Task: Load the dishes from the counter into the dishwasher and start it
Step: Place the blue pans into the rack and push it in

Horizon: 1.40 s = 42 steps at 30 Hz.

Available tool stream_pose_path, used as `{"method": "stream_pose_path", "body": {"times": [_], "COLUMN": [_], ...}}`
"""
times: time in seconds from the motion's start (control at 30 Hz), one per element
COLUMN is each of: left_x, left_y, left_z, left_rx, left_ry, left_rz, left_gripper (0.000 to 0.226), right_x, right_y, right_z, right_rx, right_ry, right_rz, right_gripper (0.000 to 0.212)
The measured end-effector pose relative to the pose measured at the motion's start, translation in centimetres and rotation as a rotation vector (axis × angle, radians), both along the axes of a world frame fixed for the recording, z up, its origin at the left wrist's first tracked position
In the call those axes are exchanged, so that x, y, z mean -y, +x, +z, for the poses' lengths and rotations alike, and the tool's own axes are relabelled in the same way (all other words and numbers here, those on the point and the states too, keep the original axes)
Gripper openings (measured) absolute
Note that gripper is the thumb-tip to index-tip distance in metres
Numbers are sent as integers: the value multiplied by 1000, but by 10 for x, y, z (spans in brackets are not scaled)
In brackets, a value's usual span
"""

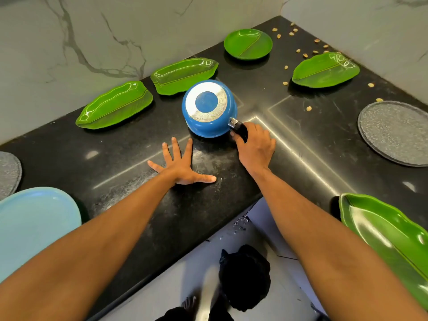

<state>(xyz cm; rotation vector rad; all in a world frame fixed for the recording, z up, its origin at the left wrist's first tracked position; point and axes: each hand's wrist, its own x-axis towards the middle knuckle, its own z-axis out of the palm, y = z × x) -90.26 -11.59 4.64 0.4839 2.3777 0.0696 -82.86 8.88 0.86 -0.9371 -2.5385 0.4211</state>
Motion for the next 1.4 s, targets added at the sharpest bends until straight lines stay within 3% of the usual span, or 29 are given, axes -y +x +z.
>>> {"method": "stream_pose_path", "body": {"times": [0.33,0.53,0.63,0.77,1.0,1.13,1.4], "left_x": [7,17,30,65,92,106,151], "left_y": [5,9,23,54,140,203,390], "left_z": [7,-4,-22,-49,-49,-62,-118], "left_rx": [-22,-95,-291,-539,-453,-445,-51], "left_ry": [12,112,248,653,1055,965,785], "left_rz": [-51,-78,-145,-258,-489,-627,-759], "left_gripper": [147,137,108,43,16,11,21], "right_x": [43,90,116,146,190,218,279], "right_y": [70,139,180,229,324,390,573], "right_z": [22,38,36,26,6,-7,-37], "right_rx": [-206,-177,-188,-174,-148,-178,-183], "right_ry": [-133,-207,-234,-228,-186,-230,-334], "right_rz": [-189,-315,-358,-407,-491,-591,-842], "right_gripper": [34,36,40,39,38,39,36]}}
